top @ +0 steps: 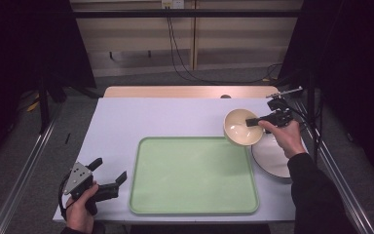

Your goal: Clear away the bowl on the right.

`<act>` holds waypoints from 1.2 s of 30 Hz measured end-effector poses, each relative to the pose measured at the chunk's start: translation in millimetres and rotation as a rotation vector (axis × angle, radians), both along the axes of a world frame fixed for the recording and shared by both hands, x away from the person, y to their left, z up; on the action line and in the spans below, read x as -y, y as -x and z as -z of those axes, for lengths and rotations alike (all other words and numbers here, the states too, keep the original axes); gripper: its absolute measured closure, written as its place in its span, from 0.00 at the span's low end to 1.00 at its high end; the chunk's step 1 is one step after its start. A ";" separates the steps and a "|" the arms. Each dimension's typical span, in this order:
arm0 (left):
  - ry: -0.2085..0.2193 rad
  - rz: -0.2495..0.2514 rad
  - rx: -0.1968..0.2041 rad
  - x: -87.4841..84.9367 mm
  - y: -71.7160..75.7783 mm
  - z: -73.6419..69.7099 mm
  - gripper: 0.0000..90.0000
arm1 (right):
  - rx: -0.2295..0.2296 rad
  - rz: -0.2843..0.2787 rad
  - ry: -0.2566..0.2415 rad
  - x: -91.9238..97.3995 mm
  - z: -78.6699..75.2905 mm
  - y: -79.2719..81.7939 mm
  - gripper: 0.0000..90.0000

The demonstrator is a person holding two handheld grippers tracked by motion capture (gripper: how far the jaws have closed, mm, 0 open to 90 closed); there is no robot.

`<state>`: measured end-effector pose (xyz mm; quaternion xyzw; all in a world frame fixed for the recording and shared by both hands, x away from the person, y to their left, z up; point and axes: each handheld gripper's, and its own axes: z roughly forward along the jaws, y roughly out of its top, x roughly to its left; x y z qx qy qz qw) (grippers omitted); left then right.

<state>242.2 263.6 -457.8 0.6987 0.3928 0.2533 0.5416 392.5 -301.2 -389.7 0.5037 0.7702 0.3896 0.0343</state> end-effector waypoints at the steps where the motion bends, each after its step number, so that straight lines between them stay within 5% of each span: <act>1: 0.001 0.001 0.000 0.2 0.1 0.0 0.00 | -0.003 0.001 0.002 -0.8 0.9 -0.7 0.93; 19: 0.000 0.004 -0.001 0.2 -0.1 0.0 0.00 | -0.100 -0.004 0.075 -15.4 27.2 -9.6 0.93; 36: 0.002 0.009 -0.001 0.0 -0.2 -0.2 0.00 | -0.140 -0.008 0.122 -19.9 45.5 -16.4 0.93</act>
